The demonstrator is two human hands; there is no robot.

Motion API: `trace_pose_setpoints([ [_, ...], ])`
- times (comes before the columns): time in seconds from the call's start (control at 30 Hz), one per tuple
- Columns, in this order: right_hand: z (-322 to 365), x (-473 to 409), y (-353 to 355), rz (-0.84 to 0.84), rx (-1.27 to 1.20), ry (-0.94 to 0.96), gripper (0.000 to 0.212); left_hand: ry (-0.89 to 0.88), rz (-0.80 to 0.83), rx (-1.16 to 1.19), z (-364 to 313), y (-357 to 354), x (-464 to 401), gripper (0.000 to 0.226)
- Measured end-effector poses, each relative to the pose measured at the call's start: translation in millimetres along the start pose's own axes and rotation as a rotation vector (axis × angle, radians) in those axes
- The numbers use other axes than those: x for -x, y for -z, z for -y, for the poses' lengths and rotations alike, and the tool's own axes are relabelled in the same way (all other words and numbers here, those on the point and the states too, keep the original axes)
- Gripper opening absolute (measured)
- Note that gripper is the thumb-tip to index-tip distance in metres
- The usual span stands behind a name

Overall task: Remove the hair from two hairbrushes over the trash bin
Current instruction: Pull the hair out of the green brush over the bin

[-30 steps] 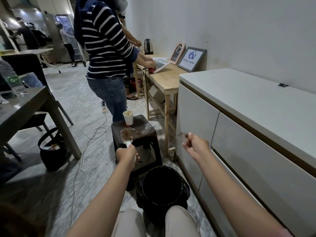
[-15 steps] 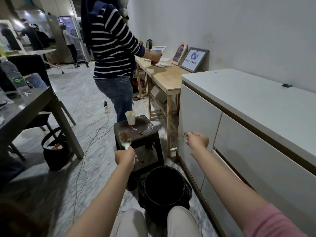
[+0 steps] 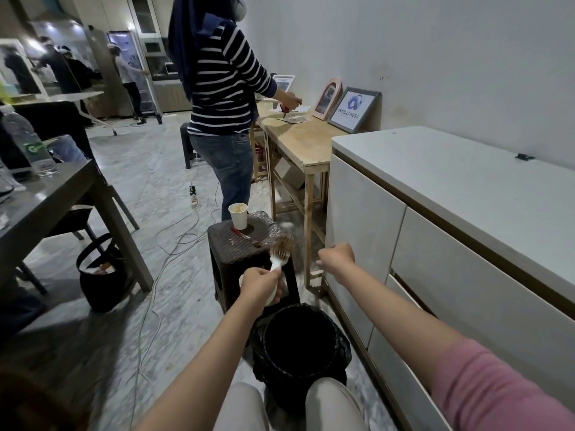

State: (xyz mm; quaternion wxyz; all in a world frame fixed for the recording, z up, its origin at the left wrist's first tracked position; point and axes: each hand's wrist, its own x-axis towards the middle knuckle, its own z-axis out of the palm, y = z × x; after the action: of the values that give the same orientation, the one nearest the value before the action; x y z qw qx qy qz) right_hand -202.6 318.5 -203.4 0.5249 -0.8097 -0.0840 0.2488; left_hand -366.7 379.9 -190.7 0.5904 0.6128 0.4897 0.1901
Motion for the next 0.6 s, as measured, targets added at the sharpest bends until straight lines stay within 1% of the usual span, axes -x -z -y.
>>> trace_pose_setpoints([
  [0.03, 2.0, 0.4, 0.0, 0.015, -0.044, 0.008, 0.047, -0.002, 0.017, -0.007, -0.4, -1.8, 0.8, 0.037],
  [0.1, 4.9, 2.3, -0.7, 0.08, -0.129, 0.038, 0.052, 0.006, 0.049, 0.001, -1.4, -5.8, 2.2, 0.032],
  [0.3, 7.8, 11.3, -3.1, 0.338, -0.125, 0.081, 0.061, 0.008, 0.088, 0.036, -6.5, -14.6, 6.3, 0.025],
  [0.33, 7.0, 10.6, -3.5, 0.372, -0.116, 0.081, 0.058, 0.006, 0.089, 0.039, -7.5, -15.1, 6.7, 0.025],
  [0.37, 6.4, 10.9, -3.9, 0.399, -0.109, 0.084, 0.051, 0.007, 0.09, 0.042, -8.2, -15.1, 7.4, 0.027],
  [0.43, 3.7, 10.3, -4.5, 0.41, -0.1, 0.106, 0.024, 0.013, 0.085, 0.061, -8.8, -14.2, 7.7, 0.03],
  [0.47, 2.5, 9.7, -4.8, 0.396, -0.095, 0.118, 0.016, 0.019, 0.075, 0.072, -9.0, -13.2, 7.4, 0.031],
  [0.6, 0.8, 8.0, -4.2, 0.336, -0.077, 0.152, 0.018, 0.054, 0.049, 0.113, -9.0, -11.3, 6.7, 0.026],
])
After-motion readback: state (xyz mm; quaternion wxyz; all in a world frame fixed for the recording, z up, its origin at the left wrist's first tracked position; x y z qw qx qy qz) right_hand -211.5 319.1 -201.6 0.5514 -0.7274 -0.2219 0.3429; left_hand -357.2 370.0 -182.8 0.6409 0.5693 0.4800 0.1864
